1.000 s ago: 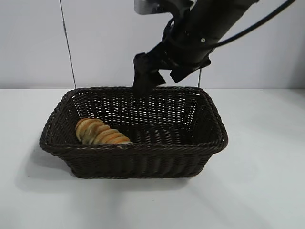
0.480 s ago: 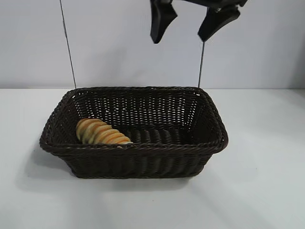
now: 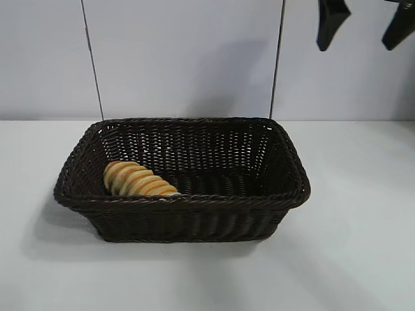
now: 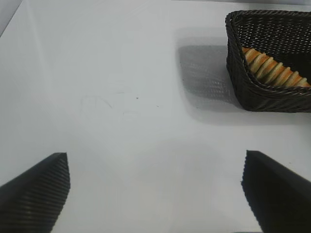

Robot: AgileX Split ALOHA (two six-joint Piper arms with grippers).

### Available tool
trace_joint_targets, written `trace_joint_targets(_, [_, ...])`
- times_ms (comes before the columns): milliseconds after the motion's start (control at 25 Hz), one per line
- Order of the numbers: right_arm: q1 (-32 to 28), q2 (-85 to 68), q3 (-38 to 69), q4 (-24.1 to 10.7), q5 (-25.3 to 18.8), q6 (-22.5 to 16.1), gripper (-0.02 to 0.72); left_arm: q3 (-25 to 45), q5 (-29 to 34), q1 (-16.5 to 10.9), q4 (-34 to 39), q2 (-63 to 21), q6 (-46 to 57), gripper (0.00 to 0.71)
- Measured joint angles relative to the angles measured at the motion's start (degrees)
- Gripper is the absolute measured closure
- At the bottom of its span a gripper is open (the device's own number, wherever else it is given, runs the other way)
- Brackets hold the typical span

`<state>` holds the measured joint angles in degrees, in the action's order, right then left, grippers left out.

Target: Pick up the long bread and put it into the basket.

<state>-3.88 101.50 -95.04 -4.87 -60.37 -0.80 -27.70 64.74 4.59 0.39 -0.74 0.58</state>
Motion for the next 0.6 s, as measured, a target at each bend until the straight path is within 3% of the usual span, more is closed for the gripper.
trace_joint_targets(280, [-7.1,-1.1,0.0,-0.1,-2.1,0.2,0.009,0.0,0.0,0.0,0.0,0.0,0.0,0.015])
trace_joint_targets(600, [-8.5,-12.3,0.0,0.2,-5.2,0.4,0.009,0.0,0.0,0.0,0.0,0.0,0.0,0.015])
